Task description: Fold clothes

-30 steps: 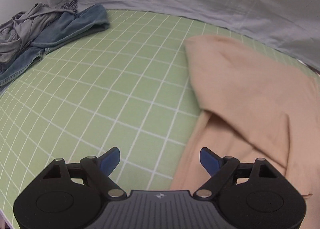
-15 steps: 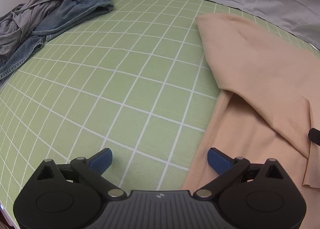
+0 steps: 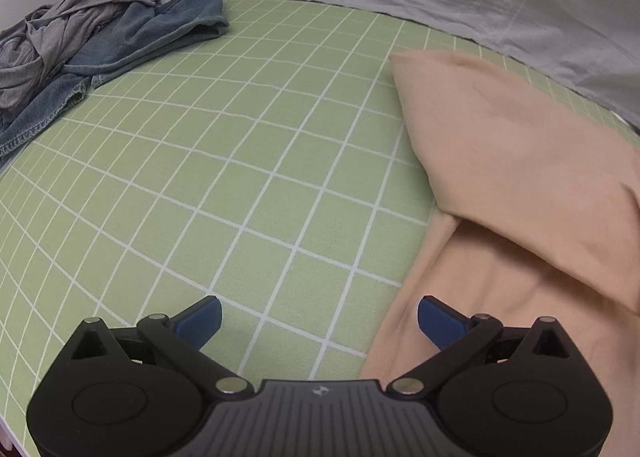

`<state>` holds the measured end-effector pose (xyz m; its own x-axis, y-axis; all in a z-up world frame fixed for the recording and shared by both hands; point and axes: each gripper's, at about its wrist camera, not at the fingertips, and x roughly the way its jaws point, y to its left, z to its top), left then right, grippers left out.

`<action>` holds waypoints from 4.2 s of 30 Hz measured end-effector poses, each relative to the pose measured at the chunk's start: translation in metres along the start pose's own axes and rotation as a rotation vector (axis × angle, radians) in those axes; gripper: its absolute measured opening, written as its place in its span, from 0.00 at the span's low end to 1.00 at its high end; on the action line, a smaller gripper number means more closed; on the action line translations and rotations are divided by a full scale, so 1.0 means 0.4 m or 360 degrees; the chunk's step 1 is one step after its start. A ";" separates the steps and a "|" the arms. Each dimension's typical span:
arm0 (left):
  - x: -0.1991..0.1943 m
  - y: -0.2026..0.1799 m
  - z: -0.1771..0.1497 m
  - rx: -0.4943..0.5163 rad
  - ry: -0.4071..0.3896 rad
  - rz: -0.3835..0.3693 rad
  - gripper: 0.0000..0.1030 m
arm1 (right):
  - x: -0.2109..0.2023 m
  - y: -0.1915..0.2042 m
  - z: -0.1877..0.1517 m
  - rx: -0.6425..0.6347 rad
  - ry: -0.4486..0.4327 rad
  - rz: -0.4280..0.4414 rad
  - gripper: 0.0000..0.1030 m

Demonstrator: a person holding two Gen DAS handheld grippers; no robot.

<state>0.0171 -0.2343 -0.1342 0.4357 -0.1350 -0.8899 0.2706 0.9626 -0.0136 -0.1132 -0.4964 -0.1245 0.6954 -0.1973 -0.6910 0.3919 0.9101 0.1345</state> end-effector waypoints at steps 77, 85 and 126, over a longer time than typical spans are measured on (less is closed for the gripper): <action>-0.142 0.297 -0.137 0.0443 -0.0070 -0.0392 1.00 | -0.245 0.316 -0.240 0.0387 0.0042 -0.0364 0.04; -0.141 0.232 -0.151 0.0386 -0.0070 -0.0295 1.00 | -0.169 0.282 -0.284 0.0175 0.0233 -0.0355 0.17; 0.102 -0.325 0.279 0.0485 -0.0180 -0.0347 1.00 | -0.039 -0.466 -0.044 0.0545 0.0028 -0.0718 0.61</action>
<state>0.0954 -0.3910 -0.1178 0.4270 -0.3703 -0.8250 0.6025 0.7968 -0.0457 -0.2077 -0.6567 -0.1514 0.4047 -0.5305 -0.7448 0.8230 0.5663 0.0439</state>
